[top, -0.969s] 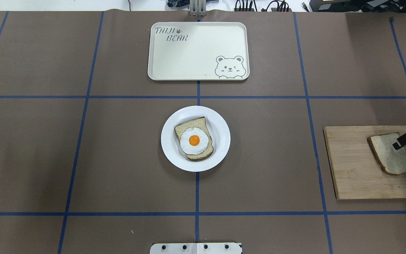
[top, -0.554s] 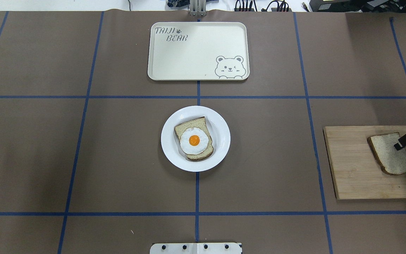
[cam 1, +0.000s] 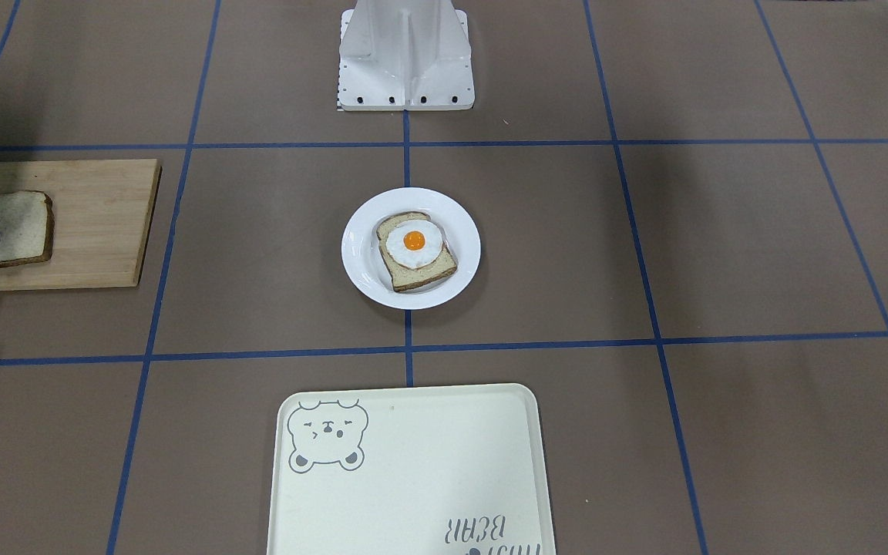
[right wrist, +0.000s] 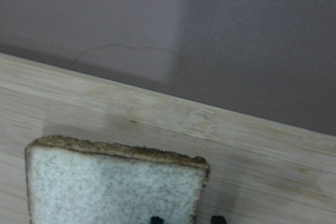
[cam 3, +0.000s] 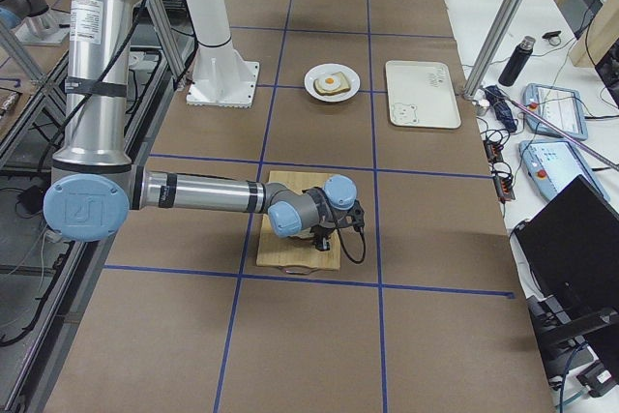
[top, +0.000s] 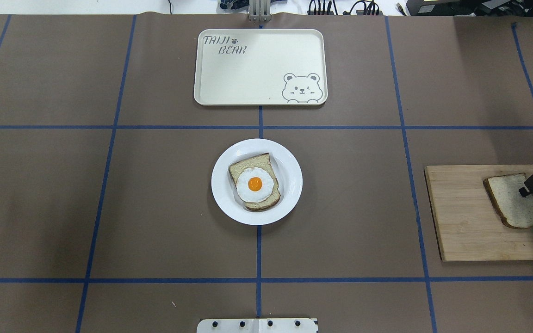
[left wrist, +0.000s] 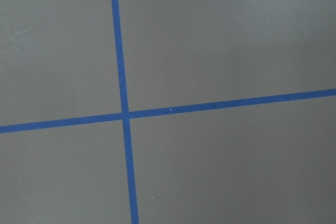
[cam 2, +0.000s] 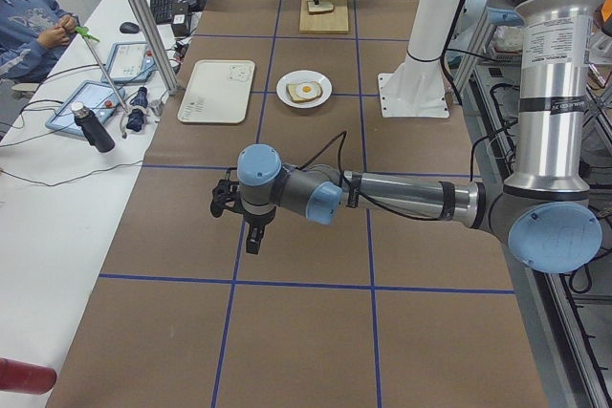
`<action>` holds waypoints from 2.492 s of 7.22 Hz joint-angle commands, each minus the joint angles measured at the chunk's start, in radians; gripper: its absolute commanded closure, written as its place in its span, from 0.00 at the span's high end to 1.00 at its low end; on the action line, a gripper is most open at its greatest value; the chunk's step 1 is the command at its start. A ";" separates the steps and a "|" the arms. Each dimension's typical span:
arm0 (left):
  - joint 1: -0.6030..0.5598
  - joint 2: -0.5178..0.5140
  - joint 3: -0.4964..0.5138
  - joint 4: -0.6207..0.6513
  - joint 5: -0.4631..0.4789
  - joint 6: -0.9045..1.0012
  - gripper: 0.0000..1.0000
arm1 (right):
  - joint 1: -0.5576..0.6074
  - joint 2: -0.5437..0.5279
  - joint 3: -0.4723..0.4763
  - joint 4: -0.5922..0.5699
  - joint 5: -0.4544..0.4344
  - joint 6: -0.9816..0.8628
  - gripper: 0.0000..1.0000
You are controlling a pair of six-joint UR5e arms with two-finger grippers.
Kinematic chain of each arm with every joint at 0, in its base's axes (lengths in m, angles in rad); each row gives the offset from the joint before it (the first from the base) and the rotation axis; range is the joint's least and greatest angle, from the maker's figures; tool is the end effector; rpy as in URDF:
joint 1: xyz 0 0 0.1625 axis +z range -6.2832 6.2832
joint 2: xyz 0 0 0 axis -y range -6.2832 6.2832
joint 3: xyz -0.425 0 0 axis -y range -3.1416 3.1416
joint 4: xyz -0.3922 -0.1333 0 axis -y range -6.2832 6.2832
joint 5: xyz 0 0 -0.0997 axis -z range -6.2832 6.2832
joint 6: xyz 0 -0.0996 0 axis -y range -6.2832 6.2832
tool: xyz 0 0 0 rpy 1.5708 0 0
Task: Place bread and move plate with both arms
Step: 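Lower the right gripper onto the bread slice on the wooden board and grasp it, then lift the bread slice with the right gripper and carry it toward the white plate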
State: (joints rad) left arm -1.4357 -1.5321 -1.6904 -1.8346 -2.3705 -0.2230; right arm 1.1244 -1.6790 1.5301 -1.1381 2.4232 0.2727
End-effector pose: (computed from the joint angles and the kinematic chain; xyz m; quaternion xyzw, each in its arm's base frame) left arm 0.0049 -0.4956 0.5871 0.0872 0.4055 0.0268 0.9095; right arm -0.1443 -0.4365 0.6782 -0.0235 -0.4284 -0.1364 0.8929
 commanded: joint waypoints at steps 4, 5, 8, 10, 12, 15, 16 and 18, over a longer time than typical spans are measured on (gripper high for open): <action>0.000 0.006 0.000 0.000 -0.001 0.001 0.99 | 0.017 0.008 0.021 0.001 0.039 -0.006 0.00; 0.000 0.006 0.000 0.000 -0.001 0.001 0.99 | 0.032 0.007 0.047 -0.003 0.066 -0.003 0.00; 0.000 0.007 0.001 0.000 -0.001 0.001 0.99 | 0.072 0.047 0.054 -0.014 0.202 0.031 0.00; 0.000 0.007 0.003 0.000 -0.001 0.001 0.99 | 0.100 0.145 0.053 -0.009 0.360 0.197 0.00; 0.000 0.007 0.005 0.000 -0.001 0.001 0.99 | 0.098 0.272 0.064 0.000 0.387 0.418 0.00; 0.000 0.007 0.002 0.000 -0.001 -0.001 0.99 | -0.018 0.472 0.059 0.001 0.418 0.671 0.00; 0.001 0.007 0.009 0.000 -0.001 -0.001 0.99 | -0.079 0.546 0.055 -0.002 0.406 0.725 0.00; 0.001 0.007 0.003 0.000 -0.001 -0.001 0.99 | -0.179 0.649 0.048 -0.005 0.390 0.738 0.00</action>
State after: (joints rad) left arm -1.4345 -1.5248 -1.6849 -1.8346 -2.3715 -0.2239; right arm 1.0133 -1.1002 1.5826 -1.1408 2.8237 0.9930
